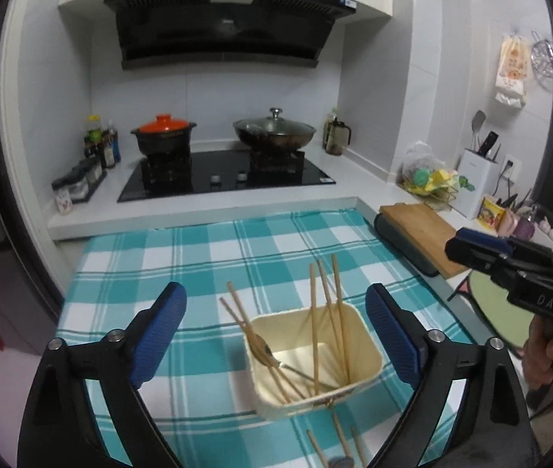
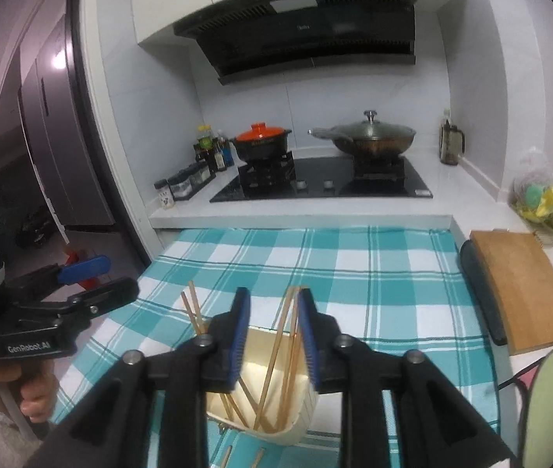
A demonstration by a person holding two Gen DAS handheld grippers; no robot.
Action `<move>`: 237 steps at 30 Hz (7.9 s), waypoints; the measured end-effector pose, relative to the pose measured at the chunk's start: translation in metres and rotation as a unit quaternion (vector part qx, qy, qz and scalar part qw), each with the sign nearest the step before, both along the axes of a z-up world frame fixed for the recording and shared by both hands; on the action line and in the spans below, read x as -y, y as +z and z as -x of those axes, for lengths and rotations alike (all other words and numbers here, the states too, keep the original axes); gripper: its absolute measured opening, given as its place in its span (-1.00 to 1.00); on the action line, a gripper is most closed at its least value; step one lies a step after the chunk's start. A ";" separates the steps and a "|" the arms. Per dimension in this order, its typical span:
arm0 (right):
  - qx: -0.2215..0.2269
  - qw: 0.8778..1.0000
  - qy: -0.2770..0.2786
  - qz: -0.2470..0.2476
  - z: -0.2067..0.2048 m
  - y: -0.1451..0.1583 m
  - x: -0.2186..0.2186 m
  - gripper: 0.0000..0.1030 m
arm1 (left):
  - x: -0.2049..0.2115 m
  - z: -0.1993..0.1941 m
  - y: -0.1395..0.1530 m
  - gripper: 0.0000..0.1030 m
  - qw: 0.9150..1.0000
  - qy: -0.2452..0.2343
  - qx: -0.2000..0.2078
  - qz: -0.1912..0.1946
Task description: Organize utensils
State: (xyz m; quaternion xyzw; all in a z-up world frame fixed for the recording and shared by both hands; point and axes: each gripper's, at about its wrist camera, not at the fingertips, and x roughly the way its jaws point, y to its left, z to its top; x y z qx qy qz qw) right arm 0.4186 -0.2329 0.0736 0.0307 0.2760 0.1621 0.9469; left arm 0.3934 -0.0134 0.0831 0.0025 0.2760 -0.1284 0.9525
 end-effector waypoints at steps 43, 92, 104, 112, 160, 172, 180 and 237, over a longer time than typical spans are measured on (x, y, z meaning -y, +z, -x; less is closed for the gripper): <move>-0.107 0.992 -0.031 0.052 0.243 -0.222 -0.015 -0.37 | 0.051 0.157 -0.245 0.93 0.988 0.037 -0.141 -0.040; -0.161 0.974 -0.105 0.116 0.235 -0.251 0.014 0.06 | 0.021 0.200 -0.272 0.68 0.980 0.080 -0.169 -0.063; -0.143 0.978 -0.101 0.116 0.249 -0.259 0.016 0.22 | 0.022 0.203 -0.277 0.99 0.979 0.080 -0.173 -0.074; -0.137 0.979 -0.102 0.112 0.251 -0.261 0.020 0.36 | 0.020 0.202 -0.277 0.99 0.978 0.075 -0.181 -0.069; -0.160 0.982 -0.037 0.098 0.202 -0.236 0.020 0.30 | -0.016 0.132 -0.255 0.97 0.980 0.034 -0.195 -0.006; -0.203 0.969 0.024 0.135 0.141 -0.241 0.004 0.19 | -0.005 0.070 -0.268 0.62 0.972 0.004 -0.230 -0.050; -0.218 0.962 0.053 0.157 0.092 -0.252 -0.012 -0.44 | 0.013 0.055 -0.266 -0.26 0.969 -0.023 -0.231 -0.081; 0.112 0.994 0.004 0.013 0.129 0.034 -0.006 -0.89 | -0.036 0.081 0.044 -0.94 0.989 -0.028 0.110 0.099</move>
